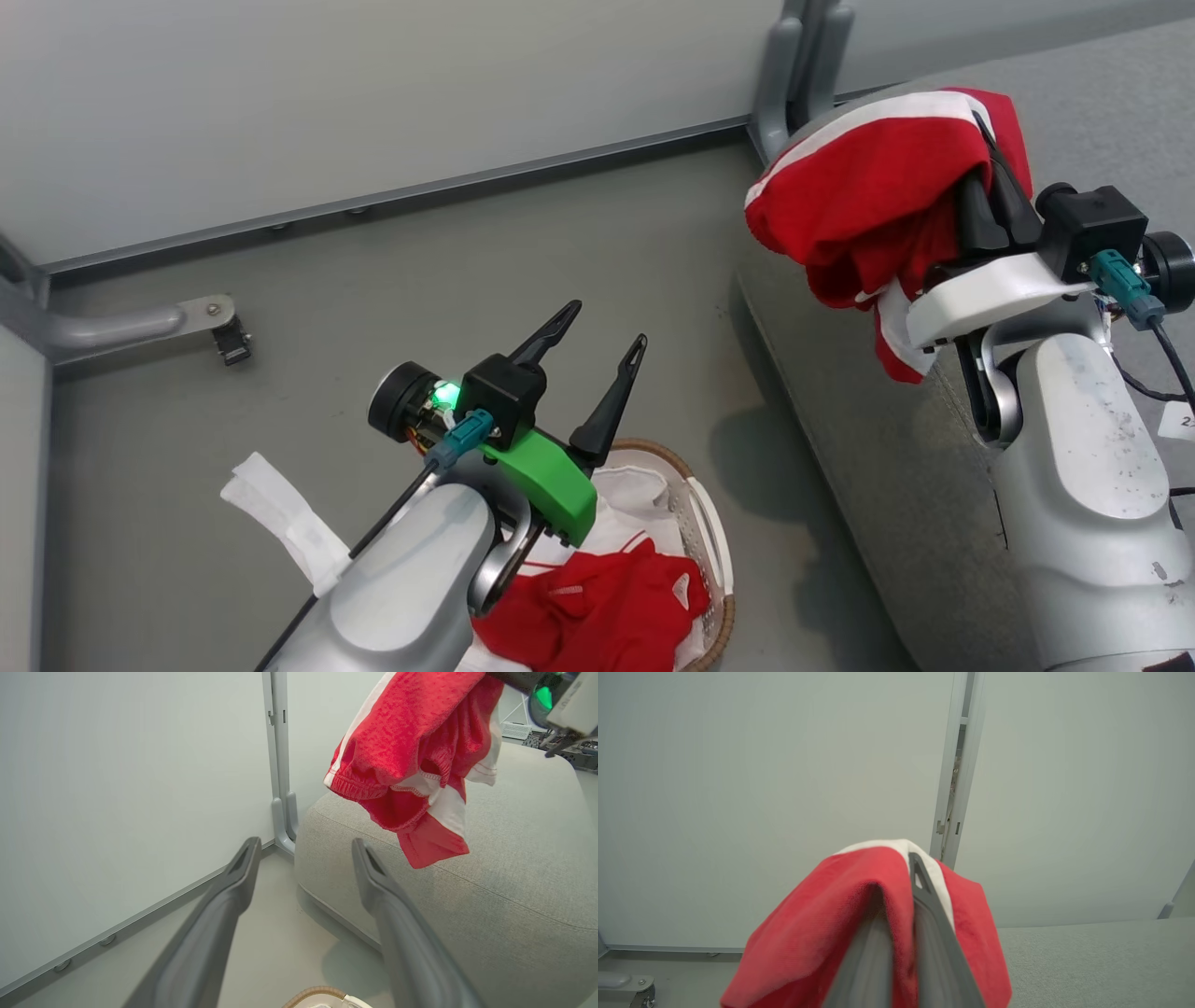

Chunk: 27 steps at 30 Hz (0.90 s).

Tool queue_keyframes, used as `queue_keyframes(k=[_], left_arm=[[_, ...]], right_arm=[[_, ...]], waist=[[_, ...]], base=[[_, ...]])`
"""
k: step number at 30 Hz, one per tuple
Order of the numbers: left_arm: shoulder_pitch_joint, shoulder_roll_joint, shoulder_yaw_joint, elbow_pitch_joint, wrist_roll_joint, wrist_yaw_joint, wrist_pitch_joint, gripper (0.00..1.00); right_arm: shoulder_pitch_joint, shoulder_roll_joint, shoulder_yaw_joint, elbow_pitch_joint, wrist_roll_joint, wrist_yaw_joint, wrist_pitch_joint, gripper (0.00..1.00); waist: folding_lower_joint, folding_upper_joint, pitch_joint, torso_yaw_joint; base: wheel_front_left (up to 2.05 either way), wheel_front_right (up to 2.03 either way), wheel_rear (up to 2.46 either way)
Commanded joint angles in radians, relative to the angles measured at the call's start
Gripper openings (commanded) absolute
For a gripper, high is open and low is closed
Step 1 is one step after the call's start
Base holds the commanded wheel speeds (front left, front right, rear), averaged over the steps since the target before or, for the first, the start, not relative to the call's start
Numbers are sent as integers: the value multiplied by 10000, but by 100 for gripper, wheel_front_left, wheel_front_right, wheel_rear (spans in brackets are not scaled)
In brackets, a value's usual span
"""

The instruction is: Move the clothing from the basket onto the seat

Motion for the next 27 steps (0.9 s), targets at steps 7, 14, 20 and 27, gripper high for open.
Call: queue_keyframes(k=[7, 14, 20, 27], left_arm=[[-119, -61, -58, 89, 371, -202, -3, 100], [-302, 5, -181, 331, 577, -329, -3, 100], [-428, 69, -298, 399, 699, -373, -3, 100], [-678, 128, -259, 326, 783, -354, -3, 100]], right_arm=[[348, -20, -362, -194, -322, -10, -24, 0], [586, -15, -531, -321, -267, -10, -24, 0], [650, -15, -661, -370, -232, -10, -24, 0], [123, -17, -999, -216, -218, -10, -24, 0]], waist=[[0, 120, 1007, -2169], [0, 120, 1501, -3119], [0, 120, 1914, -3253], [0, 120, 2526, -2626]], base=[[0, 0, 0], [0, 0, 0], [0, 0, 0], [0, 0, 0]])
